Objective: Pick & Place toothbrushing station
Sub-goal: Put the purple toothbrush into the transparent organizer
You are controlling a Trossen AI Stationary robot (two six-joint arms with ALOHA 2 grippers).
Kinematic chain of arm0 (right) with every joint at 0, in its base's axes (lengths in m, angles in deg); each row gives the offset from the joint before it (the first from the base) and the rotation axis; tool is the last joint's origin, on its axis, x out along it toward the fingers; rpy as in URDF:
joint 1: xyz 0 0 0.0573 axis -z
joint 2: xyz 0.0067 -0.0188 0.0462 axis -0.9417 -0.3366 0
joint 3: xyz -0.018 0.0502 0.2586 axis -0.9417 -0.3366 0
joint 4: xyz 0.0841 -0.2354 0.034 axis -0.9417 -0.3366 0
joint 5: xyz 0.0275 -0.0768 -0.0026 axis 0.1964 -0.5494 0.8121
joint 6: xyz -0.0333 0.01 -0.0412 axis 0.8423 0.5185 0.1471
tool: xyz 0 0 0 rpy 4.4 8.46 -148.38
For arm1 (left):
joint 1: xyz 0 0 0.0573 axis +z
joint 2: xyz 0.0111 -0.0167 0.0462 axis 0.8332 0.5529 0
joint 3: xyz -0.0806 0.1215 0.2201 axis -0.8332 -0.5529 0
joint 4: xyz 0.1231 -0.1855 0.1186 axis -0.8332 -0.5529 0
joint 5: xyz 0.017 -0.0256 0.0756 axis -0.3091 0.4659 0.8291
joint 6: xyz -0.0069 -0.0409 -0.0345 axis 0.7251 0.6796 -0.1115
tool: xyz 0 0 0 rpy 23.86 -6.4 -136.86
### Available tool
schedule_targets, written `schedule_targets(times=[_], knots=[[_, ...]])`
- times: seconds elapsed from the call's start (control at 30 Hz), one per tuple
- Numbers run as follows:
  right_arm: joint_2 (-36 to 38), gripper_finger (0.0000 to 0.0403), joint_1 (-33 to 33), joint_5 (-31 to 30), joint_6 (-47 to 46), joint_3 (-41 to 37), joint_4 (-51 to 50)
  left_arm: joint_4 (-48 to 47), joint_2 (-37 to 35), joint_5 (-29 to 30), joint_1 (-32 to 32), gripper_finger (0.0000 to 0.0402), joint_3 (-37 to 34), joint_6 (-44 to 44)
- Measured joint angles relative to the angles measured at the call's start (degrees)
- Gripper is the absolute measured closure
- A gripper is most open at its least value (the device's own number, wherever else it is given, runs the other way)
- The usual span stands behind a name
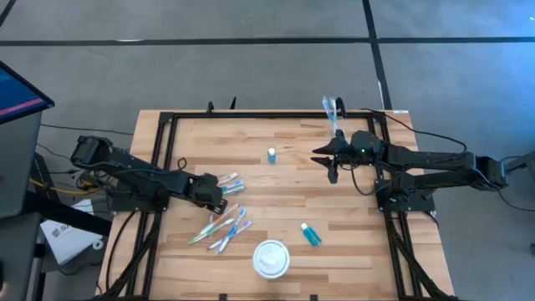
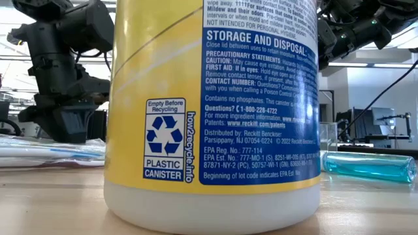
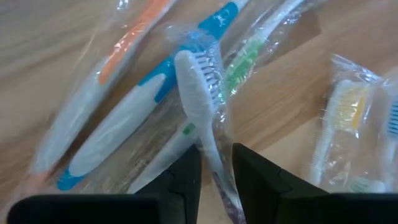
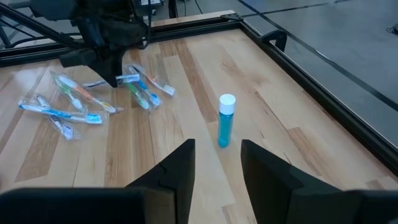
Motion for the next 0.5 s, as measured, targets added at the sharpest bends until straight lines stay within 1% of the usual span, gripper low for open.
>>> schedule_targets(times=[0.1,0.3,0.4,0.5], knots=[[0.00,0.0282,0.00,0.00,0.00,0.00,0.00,0.67,-0.94,-0.04,0.04,0.0334,-0.04,0.02],[0.00,0.0282,0.00,0.01,0.00,0.00,-0.04,0.85,-5.11,0.14,0.02,0.0386,-0.03,-0.04],[0.00,0.0282,0.00,0.01,0.00,0.00,-0.05,0.89,-7.32,1.03,0.00,0.0390,-0.04,-0.38],[0.00,0.0282,0.00,0.00,0.00,0.00,-0.07,1.31,-9.59,2.28,0.00,0.0378,-0.04,-1.58]])
